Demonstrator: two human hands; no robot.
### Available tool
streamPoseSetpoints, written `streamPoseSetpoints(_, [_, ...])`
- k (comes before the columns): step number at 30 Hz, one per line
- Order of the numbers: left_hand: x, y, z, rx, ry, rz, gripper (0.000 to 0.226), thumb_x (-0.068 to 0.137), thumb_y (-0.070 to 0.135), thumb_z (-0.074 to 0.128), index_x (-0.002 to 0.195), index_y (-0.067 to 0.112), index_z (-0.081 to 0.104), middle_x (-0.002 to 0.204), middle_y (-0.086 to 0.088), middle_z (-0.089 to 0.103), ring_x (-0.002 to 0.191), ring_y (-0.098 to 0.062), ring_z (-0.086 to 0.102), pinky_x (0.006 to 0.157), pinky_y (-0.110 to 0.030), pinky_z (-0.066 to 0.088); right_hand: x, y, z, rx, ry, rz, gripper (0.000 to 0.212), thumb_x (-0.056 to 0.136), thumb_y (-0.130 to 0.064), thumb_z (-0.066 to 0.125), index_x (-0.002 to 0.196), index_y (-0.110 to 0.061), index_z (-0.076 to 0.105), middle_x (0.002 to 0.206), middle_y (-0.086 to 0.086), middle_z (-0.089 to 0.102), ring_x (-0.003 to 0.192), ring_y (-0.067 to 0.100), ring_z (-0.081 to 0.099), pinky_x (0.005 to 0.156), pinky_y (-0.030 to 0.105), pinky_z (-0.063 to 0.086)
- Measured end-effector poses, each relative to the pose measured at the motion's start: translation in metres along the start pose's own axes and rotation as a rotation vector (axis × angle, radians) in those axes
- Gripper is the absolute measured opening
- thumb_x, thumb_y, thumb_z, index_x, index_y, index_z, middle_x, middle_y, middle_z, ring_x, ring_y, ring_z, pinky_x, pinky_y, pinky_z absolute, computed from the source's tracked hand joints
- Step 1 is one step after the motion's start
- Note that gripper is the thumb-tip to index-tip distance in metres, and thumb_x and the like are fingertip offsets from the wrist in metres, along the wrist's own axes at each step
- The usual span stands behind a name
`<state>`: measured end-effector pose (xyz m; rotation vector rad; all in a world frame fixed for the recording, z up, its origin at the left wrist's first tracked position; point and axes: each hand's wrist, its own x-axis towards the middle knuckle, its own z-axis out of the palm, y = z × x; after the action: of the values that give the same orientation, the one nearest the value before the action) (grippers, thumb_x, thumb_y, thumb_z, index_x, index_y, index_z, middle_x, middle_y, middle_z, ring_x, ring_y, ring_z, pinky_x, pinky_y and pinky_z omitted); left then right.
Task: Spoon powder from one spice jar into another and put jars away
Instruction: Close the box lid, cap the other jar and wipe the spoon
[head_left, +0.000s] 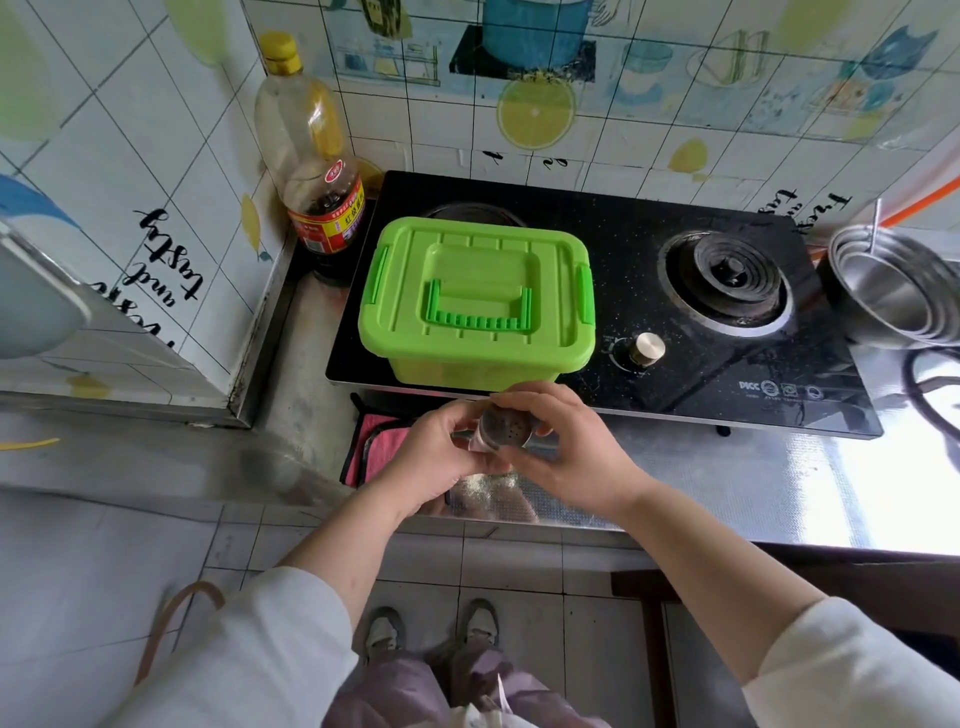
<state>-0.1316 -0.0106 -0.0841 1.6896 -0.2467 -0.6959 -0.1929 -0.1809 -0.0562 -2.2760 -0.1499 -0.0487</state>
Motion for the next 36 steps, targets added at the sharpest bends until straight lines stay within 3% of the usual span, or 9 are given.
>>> streamPoseSetpoints(4, [-0.001, -0.002, 0.0, -0.036, 0.012, 0.018, 0.057, 0.064, 0.002, 0.085, 0.102, 0.039, 0.067, 0.103, 0.01, 0.073, 0.1, -0.009, 0.066, 0.087, -0.024, 0.052, 0.0, 0.002, 0.006, -0.066, 0.104, 0.07, 0.052, 0.073, -0.037, 0.079, 0.119, -0.02, 0.06, 0.107, -0.008, 0.055, 0.097, 0.006, 0.051, 0.079, 0.008, 0.04])
streamPoseSetpoints(8, [-0.003, 0.0, -0.003, -0.036, -0.026, 0.001, 0.051, 0.067, 0.0, 0.083, 0.105, 0.03, 0.068, 0.099, 0.012, 0.074, 0.093, -0.002, 0.067, 0.08, -0.014, 0.05, -0.001, 0.008, 0.004, 0.036, 0.004, 0.077, 0.088, 0.068, -0.056, 0.076, 0.141, -0.018, 0.043, 0.12, -0.006, 0.045, 0.109, 0.004, 0.046, 0.091, 0.013, 0.042])
streamPoseSetpoints(12, [-0.002, -0.003, -0.004, -0.006, -0.106, -0.032, 0.052, 0.064, 0.0, 0.085, 0.109, 0.021, 0.067, 0.104, 0.004, 0.074, 0.099, -0.012, 0.067, 0.09, -0.028, 0.052, 0.003, 0.008, 0.002, -0.013, -0.078, 0.041, 0.065, 0.074, -0.046, 0.076, 0.131, -0.023, 0.055, 0.113, -0.004, 0.05, 0.104, 0.01, 0.045, 0.087, 0.011, 0.036])
streamPoseSetpoints(16, [-0.003, -0.005, 0.001, -0.018, -0.036, 0.019, 0.053, 0.064, 0.0, 0.085, 0.109, 0.022, 0.067, 0.106, -0.001, 0.073, 0.103, -0.018, 0.067, 0.091, -0.033, 0.053, 0.002, 0.007, 0.01, -0.065, 0.033, 0.043, 0.06, 0.071, -0.052, 0.075, 0.121, -0.021, 0.062, 0.107, -0.004, 0.054, 0.102, 0.014, 0.047, 0.088, 0.017, 0.039])
streamPoseSetpoints(20, [-0.003, -0.005, 0.008, -0.04, 0.039, 0.091, 0.056, 0.065, -0.006, 0.082, 0.104, 0.033, 0.068, 0.105, 0.002, 0.073, 0.101, -0.014, 0.068, 0.087, -0.029, 0.055, 0.0, 0.005, 0.019, -0.049, 0.168, 0.095, 0.064, 0.07, -0.061, 0.067, 0.117, -0.019, 0.063, 0.104, -0.005, 0.054, 0.101, 0.016, 0.05, 0.087, 0.024, 0.044])
streamPoseSetpoints(26, [0.0, -0.008, 0.018, -0.003, 0.165, 0.138, 0.048, 0.067, 0.0, 0.081, 0.106, 0.026, 0.07, 0.105, 0.004, 0.071, 0.098, -0.012, 0.068, 0.083, -0.025, 0.055, -0.001, 0.0, 0.029, -0.002, 0.324, 0.178, 0.059, 0.066, -0.052, 0.076, 0.111, -0.016, 0.065, 0.1, -0.007, 0.052, 0.1, 0.017, 0.05, 0.085, 0.028, 0.047])
streamPoseSetpoints(31, [-0.001, -0.007, 0.023, -0.01, 0.225, 0.157, 0.046, 0.069, 0.001, 0.078, 0.102, 0.031, 0.069, 0.103, 0.002, 0.071, 0.092, -0.009, 0.068, 0.08, -0.026, 0.055, 0.0, -0.002, 0.032, -0.035, 0.412, 0.203, 0.066, 0.064, -0.064, 0.069, 0.109, -0.017, 0.065, 0.099, -0.007, 0.054, 0.099, 0.015, 0.051, 0.085, 0.025, 0.045])
streamPoseSetpoints(34, [-0.002, -0.003, 0.025, -0.022, 0.221, 0.136, 0.044, 0.07, -0.001, 0.078, 0.102, 0.027, 0.069, 0.102, 0.002, 0.071, 0.088, -0.003, 0.067, 0.074, -0.017, 0.052, -0.001, -0.003, 0.033, -0.034, 0.422, 0.223, 0.071, 0.063, -0.069, 0.068, 0.111, -0.017, 0.064, 0.102, -0.006, 0.056, 0.099, 0.015, 0.052, 0.087, 0.031, 0.048])
streamPoseSetpoints(36, [-0.003, 0.001, 0.022, -0.075, 0.147, 0.093, 0.045, 0.07, -0.005, 0.078, 0.107, 0.02, 0.068, 0.104, -0.001, 0.072, 0.091, -0.008, 0.067, 0.075, -0.015, 0.052, -0.001, 0.0, 0.03, 0.062, 0.324, 0.203, 0.08, 0.062, -0.07, 0.068, 0.122, -0.018, 0.06, 0.109, -0.006, 0.054, 0.106, 0.016, 0.053, 0.092, 0.036, 0.048])
